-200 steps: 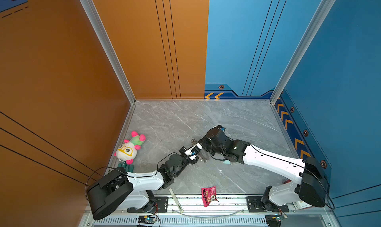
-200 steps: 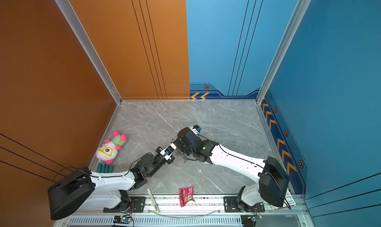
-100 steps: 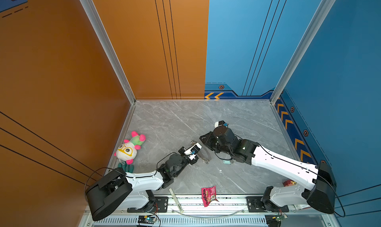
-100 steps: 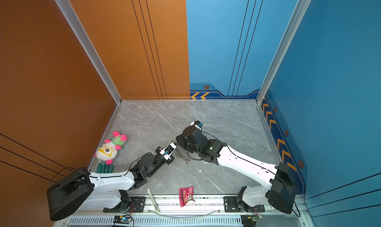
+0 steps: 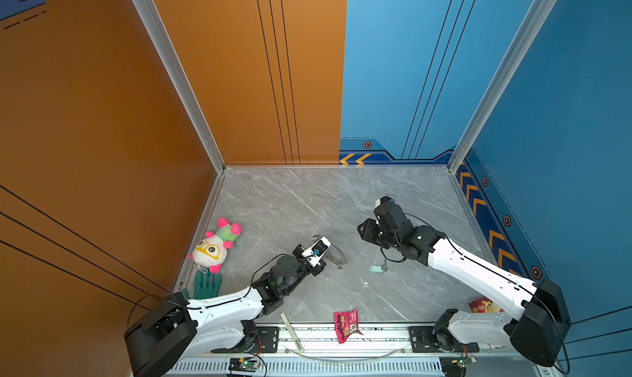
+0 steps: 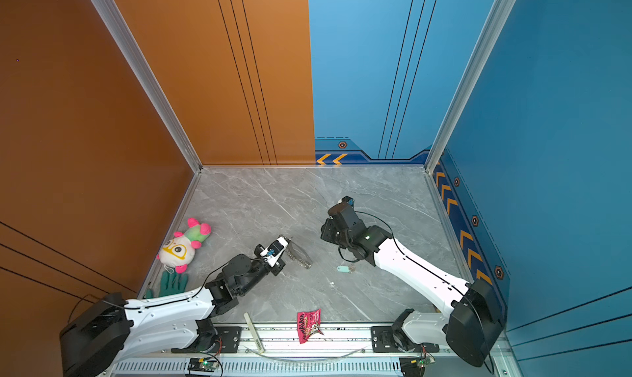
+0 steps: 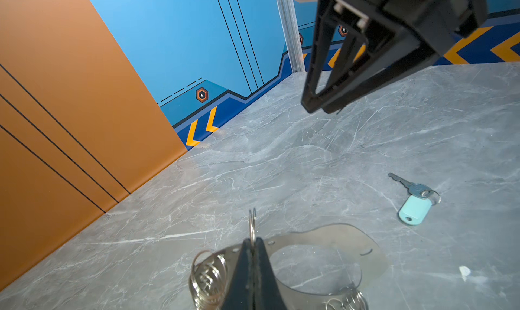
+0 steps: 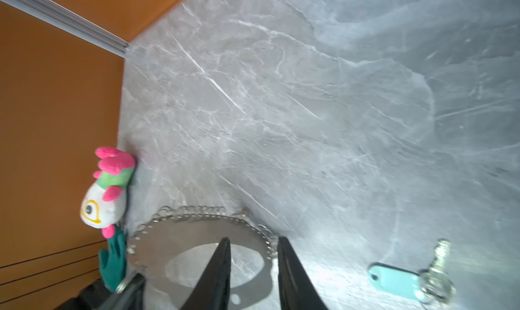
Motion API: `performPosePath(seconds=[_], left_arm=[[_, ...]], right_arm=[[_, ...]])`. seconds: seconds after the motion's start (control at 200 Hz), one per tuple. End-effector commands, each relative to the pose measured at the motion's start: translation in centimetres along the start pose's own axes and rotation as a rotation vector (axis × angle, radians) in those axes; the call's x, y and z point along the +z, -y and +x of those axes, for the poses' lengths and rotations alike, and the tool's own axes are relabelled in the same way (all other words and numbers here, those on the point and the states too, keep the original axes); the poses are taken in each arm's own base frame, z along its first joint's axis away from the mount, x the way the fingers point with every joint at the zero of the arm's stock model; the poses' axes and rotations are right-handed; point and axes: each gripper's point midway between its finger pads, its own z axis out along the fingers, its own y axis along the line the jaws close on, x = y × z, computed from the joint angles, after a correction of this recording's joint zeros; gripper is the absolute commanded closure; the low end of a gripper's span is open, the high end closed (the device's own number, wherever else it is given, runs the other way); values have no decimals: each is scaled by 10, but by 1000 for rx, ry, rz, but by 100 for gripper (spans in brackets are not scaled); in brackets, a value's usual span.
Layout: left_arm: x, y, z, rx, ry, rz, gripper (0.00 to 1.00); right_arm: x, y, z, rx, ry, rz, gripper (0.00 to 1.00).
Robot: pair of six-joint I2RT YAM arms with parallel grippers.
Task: Attach keys to a key ring
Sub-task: Pass the keyring, then pick up the key from the center of the table.
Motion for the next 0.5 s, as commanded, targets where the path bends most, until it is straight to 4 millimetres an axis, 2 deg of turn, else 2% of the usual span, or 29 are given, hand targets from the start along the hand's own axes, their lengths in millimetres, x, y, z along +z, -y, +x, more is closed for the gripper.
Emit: performPosePath(seconds=[0.0,0.22,0.345,0.495], left_arm=[[-2,-20,-4,-68,-71,-71,100],[-10,-43,-5,-199,-117,-140,100],[-13,-49,-3,-248,-123,-136,100],[-13,-54,-2,-287,-118,-127,100]], right_arm=[[7,56,28,-84,-139,150,71],[11,111,58,-77,-212,301,75],[15,130,72,-62,-251,347,76],[20,143,83,-39,-311,361,78]])
